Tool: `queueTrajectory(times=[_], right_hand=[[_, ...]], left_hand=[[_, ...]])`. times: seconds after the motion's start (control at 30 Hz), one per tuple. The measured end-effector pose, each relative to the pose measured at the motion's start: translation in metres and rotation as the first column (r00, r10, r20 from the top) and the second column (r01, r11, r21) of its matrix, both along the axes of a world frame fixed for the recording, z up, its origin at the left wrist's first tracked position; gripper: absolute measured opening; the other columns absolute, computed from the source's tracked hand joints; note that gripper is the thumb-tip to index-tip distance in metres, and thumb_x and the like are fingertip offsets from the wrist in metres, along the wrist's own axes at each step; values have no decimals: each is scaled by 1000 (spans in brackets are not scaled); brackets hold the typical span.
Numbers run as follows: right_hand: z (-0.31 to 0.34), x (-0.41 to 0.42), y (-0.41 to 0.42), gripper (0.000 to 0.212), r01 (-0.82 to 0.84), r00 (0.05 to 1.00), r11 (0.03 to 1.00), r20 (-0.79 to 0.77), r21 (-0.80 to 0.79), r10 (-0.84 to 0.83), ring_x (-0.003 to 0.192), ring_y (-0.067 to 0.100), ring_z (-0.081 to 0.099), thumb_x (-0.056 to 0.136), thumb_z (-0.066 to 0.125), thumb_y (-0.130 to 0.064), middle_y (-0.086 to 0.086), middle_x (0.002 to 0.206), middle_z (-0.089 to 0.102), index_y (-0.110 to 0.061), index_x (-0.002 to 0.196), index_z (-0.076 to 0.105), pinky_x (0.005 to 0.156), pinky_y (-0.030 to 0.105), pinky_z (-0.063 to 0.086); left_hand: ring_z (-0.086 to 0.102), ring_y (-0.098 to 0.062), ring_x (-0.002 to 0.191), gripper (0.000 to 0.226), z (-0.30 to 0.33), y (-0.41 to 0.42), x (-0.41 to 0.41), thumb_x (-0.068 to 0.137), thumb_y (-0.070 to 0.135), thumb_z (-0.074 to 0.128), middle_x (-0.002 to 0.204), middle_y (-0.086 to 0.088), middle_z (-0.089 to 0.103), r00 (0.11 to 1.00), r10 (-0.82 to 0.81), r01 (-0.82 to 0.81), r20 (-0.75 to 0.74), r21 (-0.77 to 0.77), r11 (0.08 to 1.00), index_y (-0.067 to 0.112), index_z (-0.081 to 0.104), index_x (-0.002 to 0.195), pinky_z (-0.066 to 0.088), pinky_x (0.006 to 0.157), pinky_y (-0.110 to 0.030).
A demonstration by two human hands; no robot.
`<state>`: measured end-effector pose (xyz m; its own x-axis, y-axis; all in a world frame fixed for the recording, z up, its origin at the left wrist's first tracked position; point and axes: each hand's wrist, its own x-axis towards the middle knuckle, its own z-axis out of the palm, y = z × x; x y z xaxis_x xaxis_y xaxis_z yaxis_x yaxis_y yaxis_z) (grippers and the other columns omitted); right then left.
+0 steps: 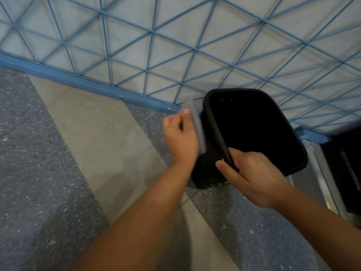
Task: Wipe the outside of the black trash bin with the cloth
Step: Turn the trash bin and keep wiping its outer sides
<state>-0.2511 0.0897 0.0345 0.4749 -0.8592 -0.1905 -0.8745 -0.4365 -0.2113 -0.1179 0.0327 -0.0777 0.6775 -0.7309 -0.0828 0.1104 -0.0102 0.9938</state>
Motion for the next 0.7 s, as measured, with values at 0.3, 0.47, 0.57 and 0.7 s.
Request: queueTrajectory(times=[0.3, 0.47, 0.57, 0.7], right_hand=[[-1, -3, -3, 34, -5, 999, 1000, 48, 11, 5, 48, 10, 49, 94, 39, -51, -3, 54, 47, -29, 67, 40, 49, 35, 42], [0, -1, -1, 39, 32, 998, 999, 61, 34, -34, 50, 13, 53, 90, 34, -55, 0, 57, 53, -23, 72, 48, 52, 43, 47], [1, 1, 0, 43, 48, 997, 998, 51, 36, -49, 52, 14, 54, 89, 32, -58, 0, 58, 54, -22, 73, 49, 54, 44, 49], [2, 3, 0, 45, 49, 998, 999, 41, 18, -50, 56, 17, 56, 90, 29, -59, -2, 59, 54, -23, 71, 47, 58, 45, 49]], left_hand=[[49, -11, 86, 43, -50, 15, -25, 111, 29, 42, 110, -15, 57, 981, -189, 175, 35, 247, 953, -3, 70, 109, 42, 81, -24], [55, -41, 124, 51, -86, 36, -19, 114, 30, 29, 137, -27, 54, 876, -483, 388, 11, 578, 718, -4, 66, 123, 42, 108, -41], [63, -41, 111, 48, -79, 39, -16, 113, 29, 36, 124, -29, 64, 925, -381, 316, 6, 544, 777, -6, 70, 112, 47, 96, -41], [55, -17, 88, 39, -39, 55, -18, 111, 23, 44, 104, -14, 61, 994, -110, 105, 5, 279, 954, -3, 70, 99, 36, 78, -23]])
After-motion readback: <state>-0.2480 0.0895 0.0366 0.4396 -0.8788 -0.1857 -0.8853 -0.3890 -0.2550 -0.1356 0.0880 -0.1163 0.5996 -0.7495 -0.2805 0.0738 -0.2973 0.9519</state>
